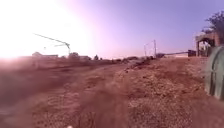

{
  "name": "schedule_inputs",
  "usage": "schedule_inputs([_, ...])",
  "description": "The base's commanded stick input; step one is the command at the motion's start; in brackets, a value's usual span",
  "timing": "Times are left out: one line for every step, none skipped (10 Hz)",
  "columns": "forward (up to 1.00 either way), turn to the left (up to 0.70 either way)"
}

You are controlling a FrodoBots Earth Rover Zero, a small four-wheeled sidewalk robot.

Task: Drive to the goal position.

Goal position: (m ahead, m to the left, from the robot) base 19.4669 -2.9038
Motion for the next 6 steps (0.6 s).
schedule_inputs([0.69, 0.0])
schedule_inputs([0.69, 0.0])
schedule_inputs([0.69, 0.0])
schedule_inputs([0.69, 0.0])
schedule_inputs([0.69, 0.0])
schedule_inputs([0.69, 0.0])
